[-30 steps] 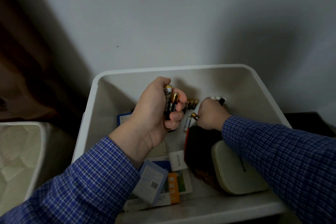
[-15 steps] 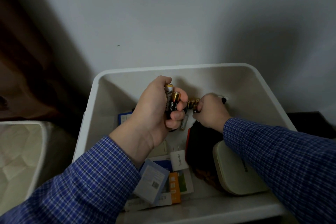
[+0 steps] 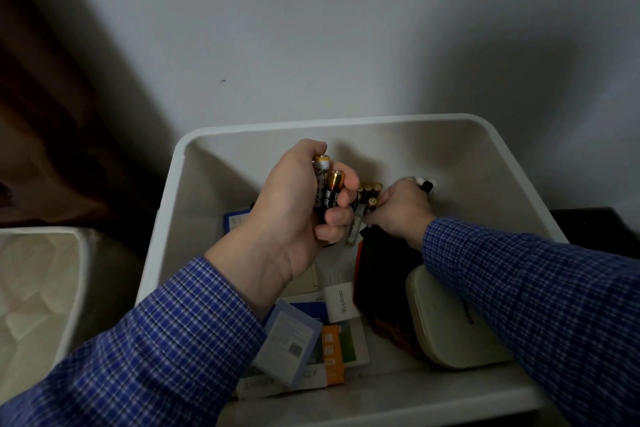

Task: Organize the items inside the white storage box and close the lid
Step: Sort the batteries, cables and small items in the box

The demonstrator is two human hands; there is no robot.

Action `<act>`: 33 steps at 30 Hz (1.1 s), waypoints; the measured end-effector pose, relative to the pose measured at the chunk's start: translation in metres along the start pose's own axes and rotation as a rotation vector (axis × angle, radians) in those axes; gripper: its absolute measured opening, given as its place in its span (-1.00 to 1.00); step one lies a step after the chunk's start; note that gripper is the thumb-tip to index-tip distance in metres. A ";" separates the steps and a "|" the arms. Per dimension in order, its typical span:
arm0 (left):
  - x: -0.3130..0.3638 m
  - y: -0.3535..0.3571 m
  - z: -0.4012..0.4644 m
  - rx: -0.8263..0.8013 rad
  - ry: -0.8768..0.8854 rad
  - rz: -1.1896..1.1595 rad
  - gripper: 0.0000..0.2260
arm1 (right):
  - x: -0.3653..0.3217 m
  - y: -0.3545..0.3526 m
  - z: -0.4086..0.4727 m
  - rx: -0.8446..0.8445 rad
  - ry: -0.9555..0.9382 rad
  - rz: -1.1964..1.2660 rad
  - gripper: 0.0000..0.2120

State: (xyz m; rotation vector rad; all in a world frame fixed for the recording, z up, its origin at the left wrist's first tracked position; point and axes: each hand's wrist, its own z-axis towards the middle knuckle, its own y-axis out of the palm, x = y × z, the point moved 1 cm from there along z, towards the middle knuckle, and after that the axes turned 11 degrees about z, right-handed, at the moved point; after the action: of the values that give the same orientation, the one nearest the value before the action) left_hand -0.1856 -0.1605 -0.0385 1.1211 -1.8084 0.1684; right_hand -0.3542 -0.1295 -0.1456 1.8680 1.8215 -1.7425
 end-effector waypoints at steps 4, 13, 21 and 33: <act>-0.001 -0.001 0.000 0.010 0.001 -0.004 -0.50 | -0.001 0.001 0.001 0.024 -0.018 0.063 -0.71; -0.001 -0.001 0.000 0.040 -0.008 0.013 -0.64 | 0.002 -0.013 -0.003 -0.002 -0.147 -0.002 -0.64; -0.001 0.000 0.000 0.032 0.009 0.001 -0.65 | 0.001 -0.021 -0.007 -0.004 -0.266 -0.077 -0.78; 0.000 0.001 0.000 0.052 0.009 0.009 -0.65 | -0.003 -0.027 -0.004 -0.083 -0.249 -0.260 -0.86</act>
State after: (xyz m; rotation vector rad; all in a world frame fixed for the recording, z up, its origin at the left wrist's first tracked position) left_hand -0.1864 -0.1603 -0.0380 1.1466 -1.8104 0.2263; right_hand -0.3692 -0.1199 -0.1247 1.3635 2.0705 -1.8418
